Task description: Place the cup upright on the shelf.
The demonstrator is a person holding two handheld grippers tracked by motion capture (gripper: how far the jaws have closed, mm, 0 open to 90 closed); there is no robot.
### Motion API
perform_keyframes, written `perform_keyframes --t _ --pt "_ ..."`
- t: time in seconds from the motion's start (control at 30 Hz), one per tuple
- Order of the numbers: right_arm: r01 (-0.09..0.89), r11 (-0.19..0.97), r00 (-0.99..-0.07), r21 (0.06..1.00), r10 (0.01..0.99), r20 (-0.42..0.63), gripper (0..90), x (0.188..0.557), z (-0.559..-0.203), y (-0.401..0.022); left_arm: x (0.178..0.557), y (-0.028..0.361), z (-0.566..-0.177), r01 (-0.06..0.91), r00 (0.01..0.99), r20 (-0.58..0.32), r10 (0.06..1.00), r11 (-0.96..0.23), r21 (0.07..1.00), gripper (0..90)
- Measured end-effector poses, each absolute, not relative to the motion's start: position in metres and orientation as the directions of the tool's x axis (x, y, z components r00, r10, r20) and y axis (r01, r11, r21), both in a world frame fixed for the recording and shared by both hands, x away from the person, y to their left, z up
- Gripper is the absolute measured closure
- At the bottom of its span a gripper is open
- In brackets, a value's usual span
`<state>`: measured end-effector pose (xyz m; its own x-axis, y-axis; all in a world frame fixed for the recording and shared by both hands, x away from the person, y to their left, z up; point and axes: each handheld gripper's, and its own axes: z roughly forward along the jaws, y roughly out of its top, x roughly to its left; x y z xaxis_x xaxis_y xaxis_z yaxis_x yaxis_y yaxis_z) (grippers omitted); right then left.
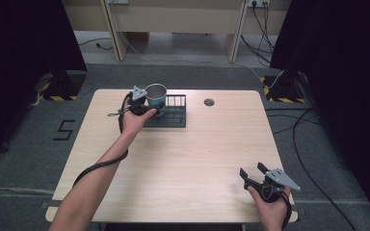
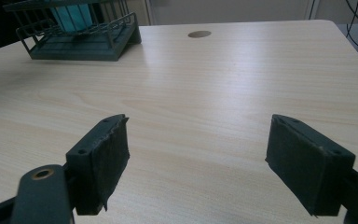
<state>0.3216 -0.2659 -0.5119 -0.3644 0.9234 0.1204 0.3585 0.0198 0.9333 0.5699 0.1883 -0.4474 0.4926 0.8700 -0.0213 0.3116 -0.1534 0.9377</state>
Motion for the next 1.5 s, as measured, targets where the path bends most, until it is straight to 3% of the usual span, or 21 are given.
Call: perform_keyframes --t 1.5 --pt "0.362 0.027 -0.361 0.932 0.926 0.113 21.7 0.322 -0.512 -0.265 0.506 0.239 -0.441 0.292 0.533 -0.042 0.845 -0.137 0.946 14.5"
